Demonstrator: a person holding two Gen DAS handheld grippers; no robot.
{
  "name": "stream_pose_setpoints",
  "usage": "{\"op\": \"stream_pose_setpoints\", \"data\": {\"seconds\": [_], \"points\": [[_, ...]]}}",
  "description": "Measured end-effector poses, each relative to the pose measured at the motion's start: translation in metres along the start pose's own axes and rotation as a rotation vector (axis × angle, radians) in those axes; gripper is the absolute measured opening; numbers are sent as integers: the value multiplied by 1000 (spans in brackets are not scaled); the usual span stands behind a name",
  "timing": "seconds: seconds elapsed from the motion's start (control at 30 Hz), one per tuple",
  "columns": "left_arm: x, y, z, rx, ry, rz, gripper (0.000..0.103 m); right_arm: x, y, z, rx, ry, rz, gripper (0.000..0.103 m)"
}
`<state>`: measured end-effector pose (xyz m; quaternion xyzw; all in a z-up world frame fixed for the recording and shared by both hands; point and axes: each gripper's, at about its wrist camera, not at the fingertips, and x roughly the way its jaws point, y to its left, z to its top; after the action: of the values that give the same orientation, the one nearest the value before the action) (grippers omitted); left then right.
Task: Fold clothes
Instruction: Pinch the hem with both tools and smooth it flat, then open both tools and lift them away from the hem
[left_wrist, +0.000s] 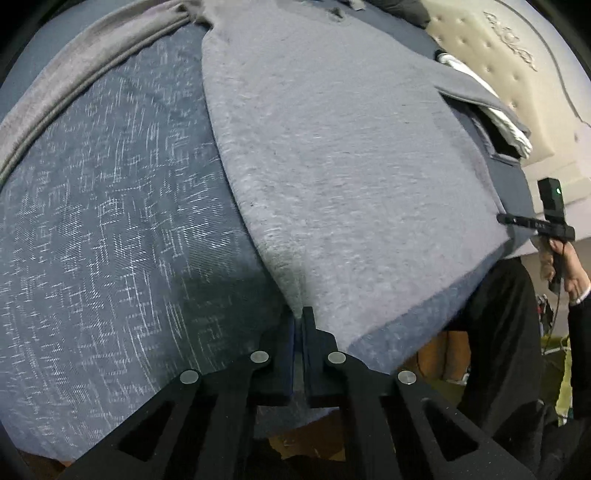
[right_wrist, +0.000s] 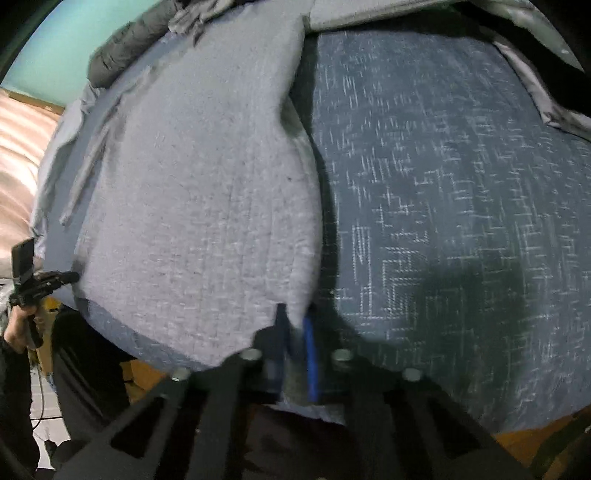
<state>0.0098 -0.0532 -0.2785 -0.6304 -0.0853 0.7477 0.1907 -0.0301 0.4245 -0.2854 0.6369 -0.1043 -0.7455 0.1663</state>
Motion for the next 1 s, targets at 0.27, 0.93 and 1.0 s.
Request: {"op": "stream_pose_setpoints", "data": {"seconds": [0.27,0.93,1.0], "points": [[-19,-5,-1,-7,-32,-2,2,-32,-8,-14,-14,-43,7,3],[-32,43,20,-141,-69,31,26,-64,-16,6,26,-131,-20,13],[-52,77,24,-195,-129,63,26,-71,-15,21,32,-176,-4,21]]}}
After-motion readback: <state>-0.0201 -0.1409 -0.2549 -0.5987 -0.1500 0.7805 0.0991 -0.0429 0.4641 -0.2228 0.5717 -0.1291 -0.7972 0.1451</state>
